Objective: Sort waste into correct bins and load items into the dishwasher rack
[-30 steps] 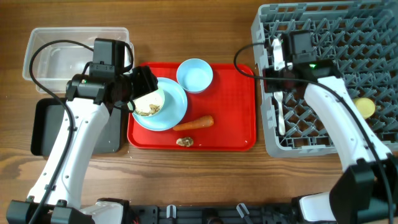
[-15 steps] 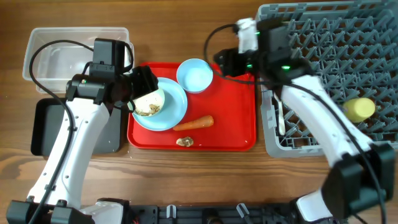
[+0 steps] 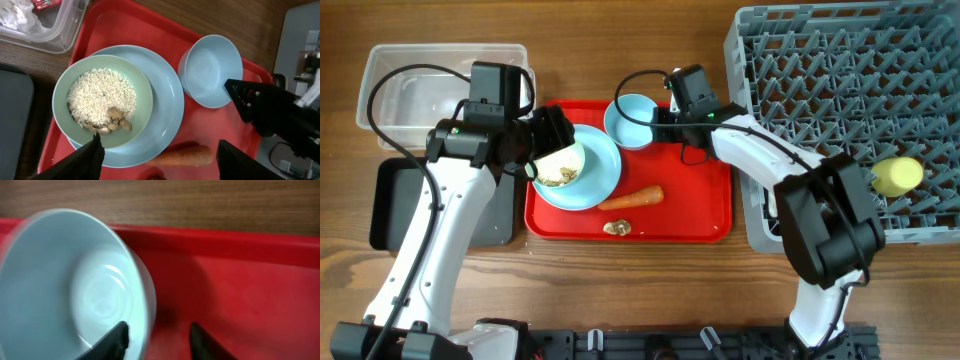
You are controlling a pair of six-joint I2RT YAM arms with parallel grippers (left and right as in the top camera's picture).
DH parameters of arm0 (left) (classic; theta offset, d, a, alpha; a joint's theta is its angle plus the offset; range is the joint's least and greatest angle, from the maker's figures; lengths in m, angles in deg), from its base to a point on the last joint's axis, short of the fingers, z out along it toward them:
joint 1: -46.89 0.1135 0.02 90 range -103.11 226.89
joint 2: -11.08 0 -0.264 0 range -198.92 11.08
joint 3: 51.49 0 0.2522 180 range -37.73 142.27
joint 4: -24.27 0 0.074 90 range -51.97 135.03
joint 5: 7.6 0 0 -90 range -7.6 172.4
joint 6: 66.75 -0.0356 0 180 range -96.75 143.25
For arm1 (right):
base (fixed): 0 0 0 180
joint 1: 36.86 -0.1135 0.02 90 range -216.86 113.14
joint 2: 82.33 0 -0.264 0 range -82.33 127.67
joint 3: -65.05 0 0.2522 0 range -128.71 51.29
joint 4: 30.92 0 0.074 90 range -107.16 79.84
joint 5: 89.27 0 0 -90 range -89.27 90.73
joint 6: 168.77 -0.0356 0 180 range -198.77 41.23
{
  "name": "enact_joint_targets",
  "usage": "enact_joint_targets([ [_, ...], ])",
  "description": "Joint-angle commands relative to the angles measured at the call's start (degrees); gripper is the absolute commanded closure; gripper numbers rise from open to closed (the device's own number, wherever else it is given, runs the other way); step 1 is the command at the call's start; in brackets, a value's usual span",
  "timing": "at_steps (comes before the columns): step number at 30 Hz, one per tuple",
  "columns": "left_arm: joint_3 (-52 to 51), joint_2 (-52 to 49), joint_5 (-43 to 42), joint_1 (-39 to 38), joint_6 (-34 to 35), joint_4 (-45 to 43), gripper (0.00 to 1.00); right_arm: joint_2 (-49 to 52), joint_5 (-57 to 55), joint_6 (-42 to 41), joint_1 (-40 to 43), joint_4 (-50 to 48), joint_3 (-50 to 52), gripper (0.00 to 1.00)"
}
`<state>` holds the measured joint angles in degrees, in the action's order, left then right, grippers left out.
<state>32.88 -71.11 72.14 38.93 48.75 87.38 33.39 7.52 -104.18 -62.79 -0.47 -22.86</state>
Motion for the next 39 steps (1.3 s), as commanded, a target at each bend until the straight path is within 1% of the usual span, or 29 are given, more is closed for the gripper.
enact_joint_targets([
  [1, 0.5, -0.4, 0.8, 0.0, -1.3, 0.0, 0.27, 1.3, -1.3, -1.7, 0.1, 0.4, -0.6, 0.76],
  [3, 0.5, -0.4, 0.7, 0.0, -1.3, 0.0, 0.27, 0.9, -1.3, -1.7, 0.1, 0.5, -0.6, 0.83],
  [5, 0.5, -0.4, 0.7, 0.0, -1.3, 0.1, 0.27, 0.1, -1.2, -1.6, 0.5, 0.6, -0.6, 0.93],
  [7, 0.5, -0.4, 0.7, 0.0, -1.3, 0.4, 0.27, -1.5, -1.8, -1.6, 1.3, 1.5, -0.6, 0.96],
  [11, 0.5, -0.4, 0.7, 0.0, -1.3, 0.9, 0.27, -7.9, -5.7, -0.3, 3.8, 5.5, -0.6, 0.96],
  [15, 0.5, -0.4, 0.8, 0.0, -1.3, 0.9, 0.27, -16.6, -11.5, 6.0, 6.6, 10.0, -0.6, 0.96],
  [18, 0.5, -0.4, 0.7, 0.0, -1.3, 0.8, 0.26, -23.4, -18.4, 10.8, 8.9, 13.6, -0.6, 0.96],
  [25, 0.5, -0.4, 0.8, 0.0, -1.3, 0.8, 0.26, -34.1, -33.0, 18.2, 14.9, 16.2, -0.6, 0.96],
  [28, 0.5, -0.4, 0.8, 0.0, -1.3, 0.7, 0.26, -36.0, -38.6, 20.0, 18.3, 15.5, -0.6, 0.96],
  [30, 0.5, -0.4, 0.7, 0.0, -1.3, 0.4, 0.26, -36.1, -41.0, 23.3, 21.3, 14.3, -0.6, 0.96],
  [33, 0.5, -0.4, 0.8, 0.0, -1.3, 0.4, 0.26, -35.5, -41.6, 30.1, 25.8, 11.6, -0.6, 0.95],
  [35, 0.5, -0.4, 0.8, 0.0, -1.3, 0.4, 0.26, -35.3, -41.6, 33.7, 28.4, 9.7, -0.6, 0.91],
  [39, 0.5, -0.4, 0.7, 0.0, -1.3, 0.4, 0.26, -35.1, -41.5, 38.1, 34.6, 4.6, -0.6, 0.90],
])
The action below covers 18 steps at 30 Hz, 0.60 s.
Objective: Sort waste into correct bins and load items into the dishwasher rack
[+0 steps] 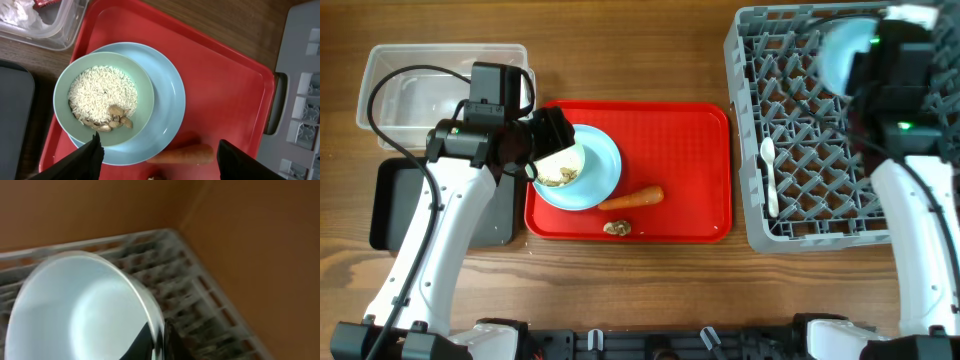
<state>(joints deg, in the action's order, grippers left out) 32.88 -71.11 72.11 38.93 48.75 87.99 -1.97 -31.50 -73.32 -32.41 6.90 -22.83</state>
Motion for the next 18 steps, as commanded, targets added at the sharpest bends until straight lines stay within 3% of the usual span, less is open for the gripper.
enact_joint_targets([
  [1, 0.5, -0.4, 0.8, 0.0, -1.3, -0.2, 0.26, 0.3, -2.5, 7.8, 5.8, -4.0, -0.6, 0.90],
  [10, 0.5, -0.4, 0.8, 0.0, -1.3, -0.2, 0.26, 4.5, -3.0, 9.7, 17.3, -9.1, -0.6, 0.96],
  [18, 0.5, -0.4, 0.8, 0.0, -1.3, -0.2, 0.26, 12.7, -14.1, 10.4, 23.7, -14.4, -0.6, 0.95],
])
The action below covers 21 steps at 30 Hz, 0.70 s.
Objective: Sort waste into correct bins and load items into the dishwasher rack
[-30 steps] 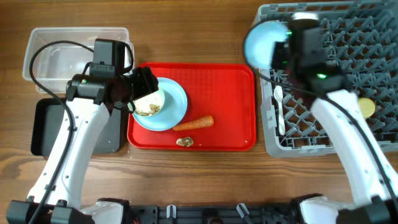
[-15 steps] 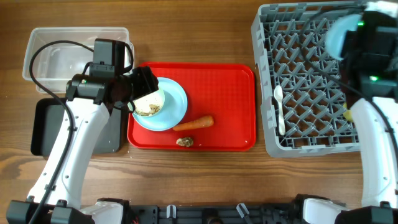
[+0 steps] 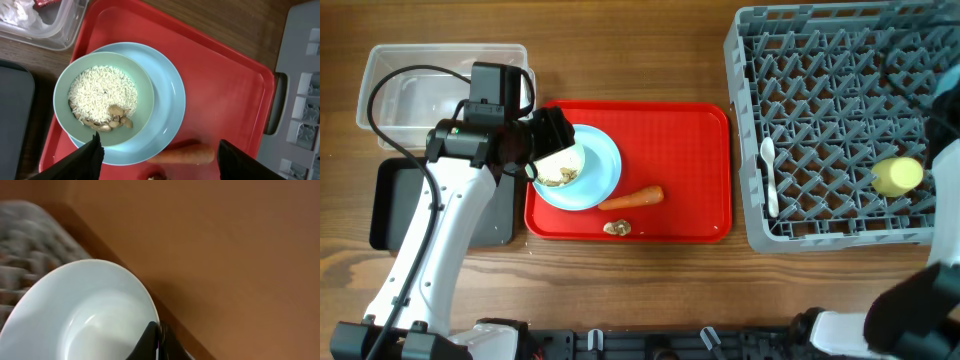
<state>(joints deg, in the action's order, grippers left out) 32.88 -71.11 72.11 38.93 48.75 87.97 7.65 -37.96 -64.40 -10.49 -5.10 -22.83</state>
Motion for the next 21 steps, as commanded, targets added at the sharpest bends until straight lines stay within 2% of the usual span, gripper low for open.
enact_joint_targets([
  [1, 0.5, -0.4, 0.8, 0.0, -1.3, -0.2, 0.26, 4.0, -8.8, 3.1, 2.2, -3.5, -0.6, 0.96],
  [4, 0.5, -0.4, 0.8, 0.0, -1.3, -0.2, 0.26, 6.3, -10.0, 8.2, 3.1, -6.4, -0.6, 0.96],
  [10, 0.5, -0.4, 0.8, 0.0, -1.1, -0.2, 0.26, 10.0, -10.6, 13.1, 4.1, -7.3, -0.5, 0.96],
  [15, 0.5, -0.4, 0.8, 0.0, -1.1, -0.4, 0.26, 12.0, -15.5, 12.4, 4.1, -7.1, -0.4, 0.96],
  [18, 0.5, -0.4, 0.8, 0.0, -1.1, -0.6, 0.26, 12.3, -15.2, 10.9, 4.0, -6.9, -0.4, 0.96],
  [21, 0.5, -0.4, 0.8, 0.0, -1.1, -1.0, 0.26, 12.3, -10.2, 11.0, 3.6, -5.1, -0.4, 0.96],
])
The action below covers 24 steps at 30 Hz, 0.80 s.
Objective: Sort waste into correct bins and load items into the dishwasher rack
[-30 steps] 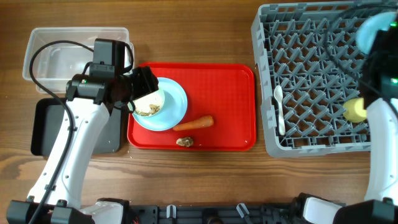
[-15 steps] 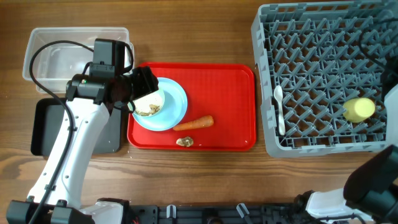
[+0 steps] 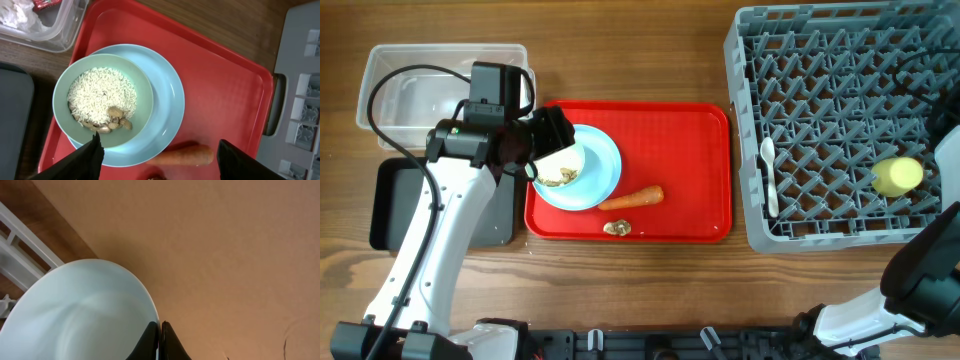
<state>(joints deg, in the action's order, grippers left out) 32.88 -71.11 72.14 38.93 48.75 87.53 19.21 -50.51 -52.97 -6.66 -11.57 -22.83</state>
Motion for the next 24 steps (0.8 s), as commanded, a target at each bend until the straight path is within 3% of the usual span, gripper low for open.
enact_joint_targets([
  [1, 0.5, -0.4, 0.7, 0.0, -1.1, -0.6, 0.26, 0.7, 4.0, -0.6, -0.2, 2.2, -0.4, 0.96],
  [7, 0.5, -0.4, 0.7, 0.0, -1.1, -0.6, 0.26, 0.7, 11.3, -5.1, -0.3, 5.8, -0.4, 0.87],
  [10, 0.5, -0.4, 0.7, 0.0, -1.1, -0.6, 0.26, 0.7, 11.4, -5.4, -0.3, 5.6, -0.4, 0.76],
  [22, 0.5, -0.4, 0.7, 0.0, -1.1, -0.6, 0.26, 0.7, 14.1, -5.0, -0.3, 5.2, -0.4, 0.76],
  [24, 0.5, -0.4, 0.7, 0.0, -1.1, -0.6, 0.26, 0.7, 14.8, -5.8, -0.4, 5.3, -0.4, 0.72],
])
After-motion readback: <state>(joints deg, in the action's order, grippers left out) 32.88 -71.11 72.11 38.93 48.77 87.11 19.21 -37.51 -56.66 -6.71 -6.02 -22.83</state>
